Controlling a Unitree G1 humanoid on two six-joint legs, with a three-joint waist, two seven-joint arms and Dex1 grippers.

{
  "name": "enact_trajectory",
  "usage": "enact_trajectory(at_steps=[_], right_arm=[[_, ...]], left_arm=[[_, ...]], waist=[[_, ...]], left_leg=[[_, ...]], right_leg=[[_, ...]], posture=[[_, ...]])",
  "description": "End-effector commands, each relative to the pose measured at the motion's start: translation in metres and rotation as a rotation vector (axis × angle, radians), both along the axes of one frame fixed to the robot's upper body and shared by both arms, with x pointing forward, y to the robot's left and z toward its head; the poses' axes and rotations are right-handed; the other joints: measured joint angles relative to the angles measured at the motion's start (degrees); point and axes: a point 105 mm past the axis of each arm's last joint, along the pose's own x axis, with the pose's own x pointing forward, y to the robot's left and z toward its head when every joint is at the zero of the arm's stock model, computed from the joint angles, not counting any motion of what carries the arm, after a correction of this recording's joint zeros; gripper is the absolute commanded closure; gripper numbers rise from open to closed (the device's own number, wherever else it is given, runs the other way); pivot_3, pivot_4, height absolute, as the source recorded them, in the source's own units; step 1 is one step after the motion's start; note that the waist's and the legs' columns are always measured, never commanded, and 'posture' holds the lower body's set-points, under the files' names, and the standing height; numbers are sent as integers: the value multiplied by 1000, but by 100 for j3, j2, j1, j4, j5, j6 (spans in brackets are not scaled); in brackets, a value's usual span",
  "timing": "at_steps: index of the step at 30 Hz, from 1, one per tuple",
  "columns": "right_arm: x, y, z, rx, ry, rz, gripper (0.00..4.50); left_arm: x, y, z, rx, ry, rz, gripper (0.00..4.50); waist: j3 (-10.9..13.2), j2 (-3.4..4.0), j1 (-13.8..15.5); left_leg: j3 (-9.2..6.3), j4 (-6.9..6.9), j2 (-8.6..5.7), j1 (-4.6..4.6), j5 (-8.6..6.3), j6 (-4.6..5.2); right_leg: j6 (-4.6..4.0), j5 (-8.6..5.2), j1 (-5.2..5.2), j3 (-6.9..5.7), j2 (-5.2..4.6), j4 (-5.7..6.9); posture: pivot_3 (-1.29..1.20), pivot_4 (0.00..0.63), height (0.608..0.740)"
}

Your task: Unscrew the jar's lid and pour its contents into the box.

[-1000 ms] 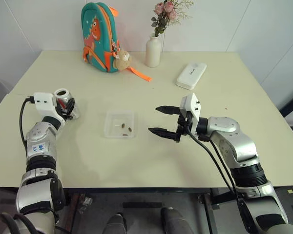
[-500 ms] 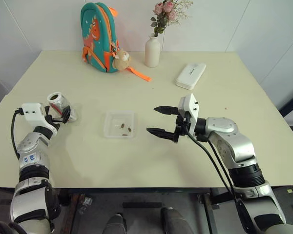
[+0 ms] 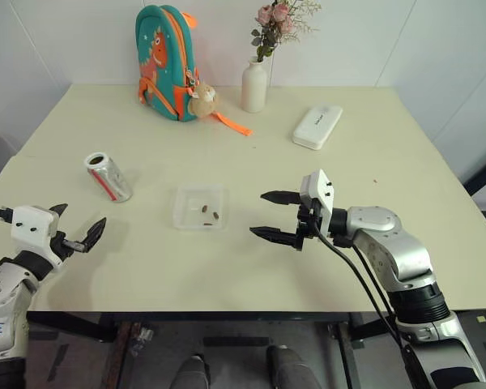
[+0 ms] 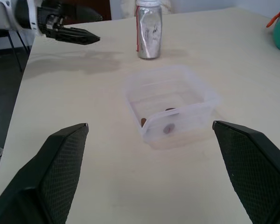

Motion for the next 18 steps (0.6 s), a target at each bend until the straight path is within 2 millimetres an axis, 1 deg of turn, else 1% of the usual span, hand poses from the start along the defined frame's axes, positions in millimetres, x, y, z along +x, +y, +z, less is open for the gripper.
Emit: enact_trajectory(at_steps=[1,3,7,8,10,11,12,13,14,18], right_arm=[[-5,-9,32,49,-83,39,0],[-6,-11,33,23,-94,60,0],[-2,-26,30,-33,-143,29,0],[0,-33,25,-49,-135,3,0],[5,-50,21,-74,-152,-77,0],[5,-56,21,-82,-155,-101,0],[5,-61,21,-88,-165,-117,0],[3,-65,21,-82,-165,-138,0],[0,-68,22,-79,-164,-149,0],[-5,-73,18,-79,-155,-176,0]], left_arm=[[-14,-45,23,121,0,-301,17],[-13,-53,28,138,6,-374,17],[1,-64,45,172,-35,-464,17],[5,-66,49,159,-47,-477,17],[7,-69,53,141,-57,-502,17],[8,-69,55,131,-62,-504,17],[9,-70,55,119,-58,-511,17],[10,-69,54,116,-55,-510,17],[10,-68,53,113,-52,-507,17],[13,-67,51,86,-56,-479,17]], waist=[[1,1,10],[1,3,7],[1,1,9],[1,1,10],[1,1,11],[1,1,3],[2,3,-14],[2,4,-18],[2,3,-22],[2,4,-30]], left_leg=[[2,2,0,0,0,-1],[5,2,-2,1,0,-1],[6,-2,-1,6,-2,1],[6,-3,-1,5,-3,2],[6,-5,-2,3,-9,8],[6,-4,-2,3,-13,10],[7,-4,-2,3,-20,9],[9,-4,-2,3,-26,8],[8,-8,-1,4,-28,10],[7,-21,3,5,-33,16]], right_leg=[[-1,1,9,0,-2,-15],[-6,6,19,1,-4,-35],[-6,6,28,-2,-5,-50],[-5,6,28,-2,-4,-51],[4,4,28,-1,-5,-51],[9,4,28,-1,-5,-50],[32,16,27,0,-5,-47],[86,41,24,0,-5,-40],[101,41,19,-1,-4,-32],[100,31,10,-1,0,-21]], posture=[[0,150,740],[0,150,740],[0,150,740],[0,150,740],[0,150,740],[0,150,740],[0,150,740],[0,150,740],[0,150,740],[0,150,740]])
